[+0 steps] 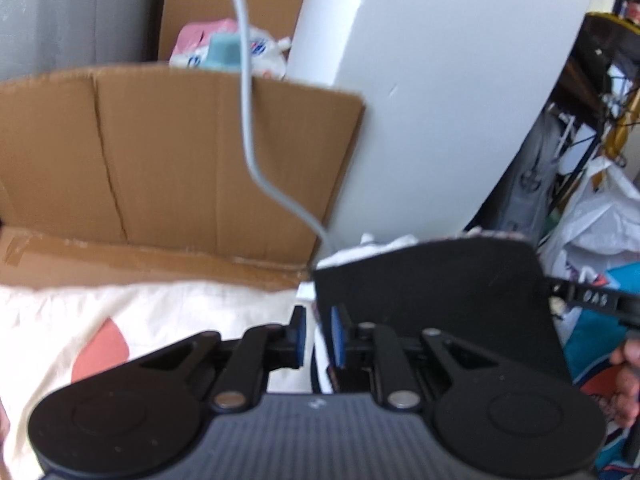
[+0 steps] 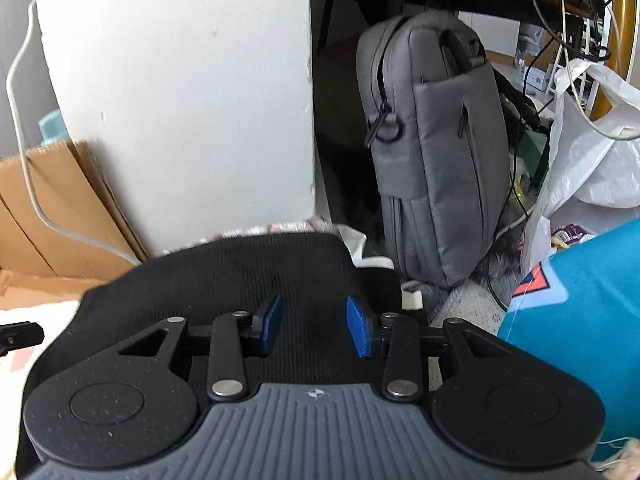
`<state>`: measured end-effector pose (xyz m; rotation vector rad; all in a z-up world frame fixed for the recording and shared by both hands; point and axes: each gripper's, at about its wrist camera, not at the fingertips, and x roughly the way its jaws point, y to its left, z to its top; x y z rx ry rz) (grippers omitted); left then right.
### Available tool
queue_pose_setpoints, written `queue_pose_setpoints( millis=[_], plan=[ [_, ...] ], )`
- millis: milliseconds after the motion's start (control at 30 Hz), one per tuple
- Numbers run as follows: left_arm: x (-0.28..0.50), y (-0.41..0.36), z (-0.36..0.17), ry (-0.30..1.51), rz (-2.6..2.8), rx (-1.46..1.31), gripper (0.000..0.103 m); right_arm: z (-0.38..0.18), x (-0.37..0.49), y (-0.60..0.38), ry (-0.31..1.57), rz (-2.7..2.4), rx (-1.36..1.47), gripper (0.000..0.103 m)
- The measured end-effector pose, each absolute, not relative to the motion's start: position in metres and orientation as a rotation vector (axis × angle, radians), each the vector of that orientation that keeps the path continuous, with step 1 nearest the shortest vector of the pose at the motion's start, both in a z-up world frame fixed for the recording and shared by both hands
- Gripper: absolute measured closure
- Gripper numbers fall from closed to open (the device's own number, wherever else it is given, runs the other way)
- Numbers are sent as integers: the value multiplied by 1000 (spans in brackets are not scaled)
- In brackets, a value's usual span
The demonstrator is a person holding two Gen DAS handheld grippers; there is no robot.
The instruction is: Fold clothes
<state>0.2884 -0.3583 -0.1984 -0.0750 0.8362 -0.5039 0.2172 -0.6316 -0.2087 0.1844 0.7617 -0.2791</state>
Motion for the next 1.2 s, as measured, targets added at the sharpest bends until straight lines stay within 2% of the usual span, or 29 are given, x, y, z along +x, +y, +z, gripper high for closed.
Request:
queue_pose_setpoints(
  millis=[233,467,600,700,1000,1200],
  plan=[
    [276,-369,-193,863,-587,-50,88,-214,206,-627,790,-230,203,63],
    [271,-373,-222,940,-605,-27,88,-231,192,-614,852,-156,166,63],
    [277,-370,-229,933,-610,-22,83,-240,184,-613,864,-144,164,62],
    [279,-368,-235,954,-616,-47,82,-243,181,-613,864,-137,153,62],
    [278,-360,-225,961,-597,-69,79,-246,179,-609,875,-172,155,58],
    [274,-357,-197,955,-578,-27,80,-234,184,-605,905,-200,156,58]
  ],
)
